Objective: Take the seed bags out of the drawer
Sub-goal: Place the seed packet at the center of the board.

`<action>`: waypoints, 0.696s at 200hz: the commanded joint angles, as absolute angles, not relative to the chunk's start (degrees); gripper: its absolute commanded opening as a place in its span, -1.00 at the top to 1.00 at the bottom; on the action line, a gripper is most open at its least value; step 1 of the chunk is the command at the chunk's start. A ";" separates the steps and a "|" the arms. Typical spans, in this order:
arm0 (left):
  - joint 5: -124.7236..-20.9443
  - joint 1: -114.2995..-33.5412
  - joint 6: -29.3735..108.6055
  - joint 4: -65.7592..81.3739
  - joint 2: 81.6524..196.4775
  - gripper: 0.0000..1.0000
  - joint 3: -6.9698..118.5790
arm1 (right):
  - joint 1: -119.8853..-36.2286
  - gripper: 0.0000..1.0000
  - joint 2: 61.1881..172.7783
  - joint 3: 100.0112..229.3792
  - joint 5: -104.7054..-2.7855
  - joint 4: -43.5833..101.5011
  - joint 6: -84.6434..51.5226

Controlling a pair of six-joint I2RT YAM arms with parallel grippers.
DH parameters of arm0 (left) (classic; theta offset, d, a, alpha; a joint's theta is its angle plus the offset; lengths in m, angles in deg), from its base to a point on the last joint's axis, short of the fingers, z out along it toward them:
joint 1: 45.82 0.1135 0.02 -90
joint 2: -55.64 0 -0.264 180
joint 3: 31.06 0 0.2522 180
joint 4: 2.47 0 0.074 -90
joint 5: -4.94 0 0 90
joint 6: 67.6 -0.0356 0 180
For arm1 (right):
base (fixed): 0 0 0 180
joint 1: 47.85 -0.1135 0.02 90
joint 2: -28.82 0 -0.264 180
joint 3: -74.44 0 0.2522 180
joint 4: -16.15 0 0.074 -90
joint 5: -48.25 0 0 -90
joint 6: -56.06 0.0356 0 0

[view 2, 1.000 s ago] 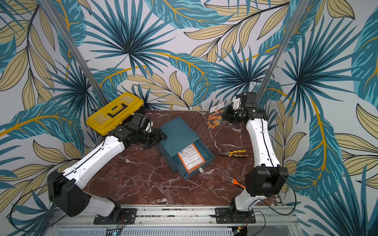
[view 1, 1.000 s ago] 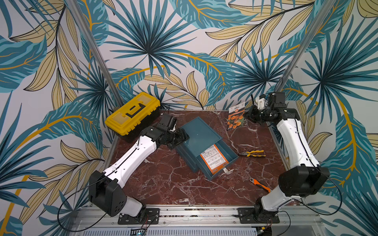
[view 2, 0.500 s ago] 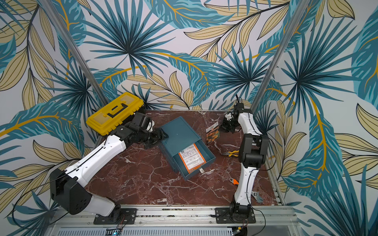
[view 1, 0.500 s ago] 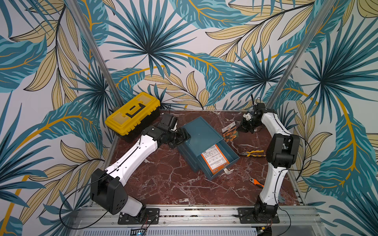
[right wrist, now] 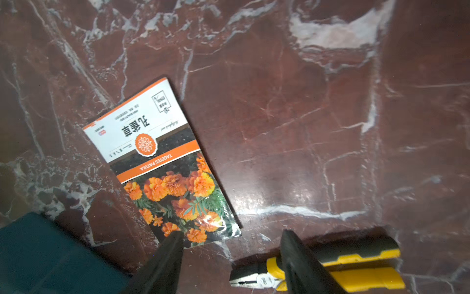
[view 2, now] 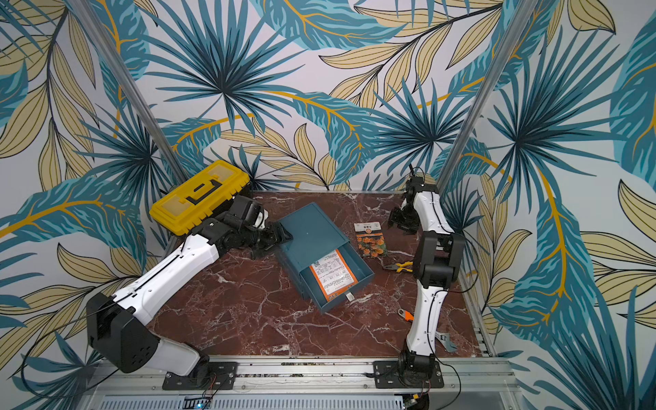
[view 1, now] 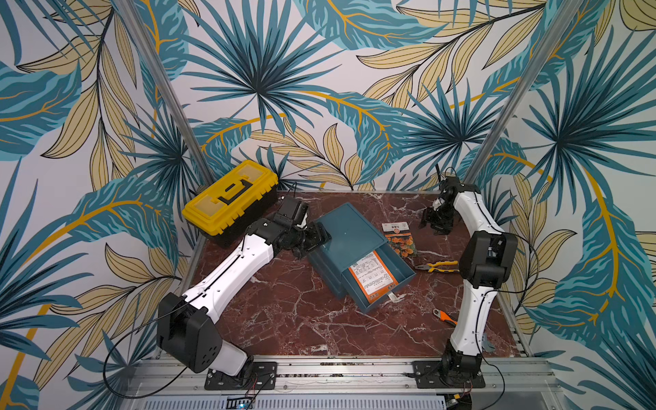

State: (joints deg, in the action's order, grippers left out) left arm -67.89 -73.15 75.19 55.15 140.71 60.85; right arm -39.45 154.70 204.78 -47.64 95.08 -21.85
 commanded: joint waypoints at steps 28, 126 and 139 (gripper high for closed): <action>-69.57 -73.68 73.36 58.54 139.26 -0.48 62.68 | -40.30 -0.36 139.33 204.10 -50.86 96.79 -18.37; -71.72 -74.10 73.88 58.68 135.61 -0.52 62.90 | -59.05 -0.13 111.64 190.50 -62.22 99.53 -15.64; -72.03 -74.30 73.78 58.79 135.26 -0.52 63.01 | -61.79 -0.11 108.54 187.80 -62.74 99.55 -14.64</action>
State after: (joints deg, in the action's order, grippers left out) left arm -70.67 -73.68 74.27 57.62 137.46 60.85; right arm -57.99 113.02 191.88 -60.51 96.82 -16.51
